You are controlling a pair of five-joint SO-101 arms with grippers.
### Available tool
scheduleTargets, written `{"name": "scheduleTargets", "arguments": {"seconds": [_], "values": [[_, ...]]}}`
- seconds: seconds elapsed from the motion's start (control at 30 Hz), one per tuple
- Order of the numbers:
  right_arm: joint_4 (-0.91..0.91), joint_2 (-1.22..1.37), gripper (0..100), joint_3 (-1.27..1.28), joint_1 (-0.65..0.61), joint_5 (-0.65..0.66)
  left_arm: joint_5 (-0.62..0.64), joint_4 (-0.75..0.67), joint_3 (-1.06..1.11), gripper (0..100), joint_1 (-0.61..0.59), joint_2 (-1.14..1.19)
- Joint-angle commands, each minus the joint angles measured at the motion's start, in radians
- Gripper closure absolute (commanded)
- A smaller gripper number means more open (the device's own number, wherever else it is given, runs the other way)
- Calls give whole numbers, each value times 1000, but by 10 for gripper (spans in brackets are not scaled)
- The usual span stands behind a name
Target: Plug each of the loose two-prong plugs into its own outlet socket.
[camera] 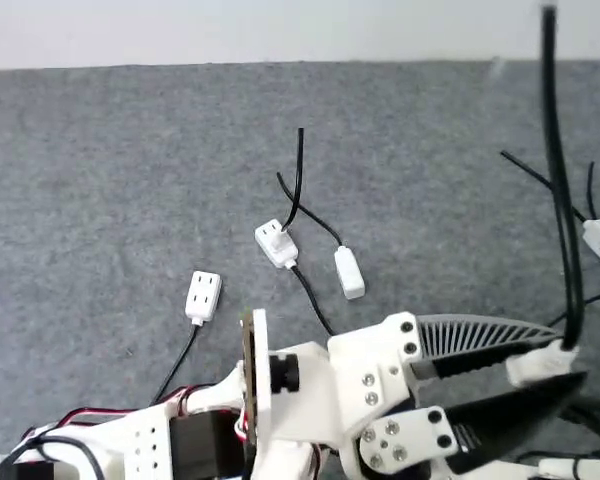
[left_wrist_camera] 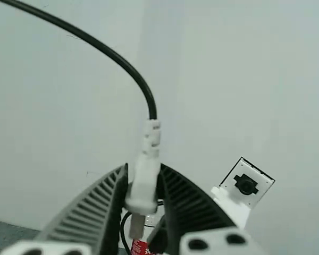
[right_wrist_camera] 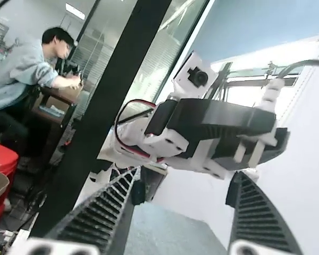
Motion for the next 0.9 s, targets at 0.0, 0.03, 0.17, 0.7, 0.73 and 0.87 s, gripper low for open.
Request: {"name": "scheduleTargets", "arguments": {"seconds": [0.0,0.03,0.17,0.7,0.73,0.87], "values": [[47,7,746,-3,-1,-58,81,-32,-70,988,-6,32],[48,7,746,-12,-1,-58,95,-31,-84,988,-12,48],[48,7,746,-40,-1,-60,173,-28,-131,988,-31,103],[53,5,746,-68,-2,-61,229,-29,-185,989,-32,157],[53,5,746,-68,-2,-61,229,-26,-193,989,-32,158],[53,5,746,-66,-2,-61,229,-6,-196,989,-32,160]]}}
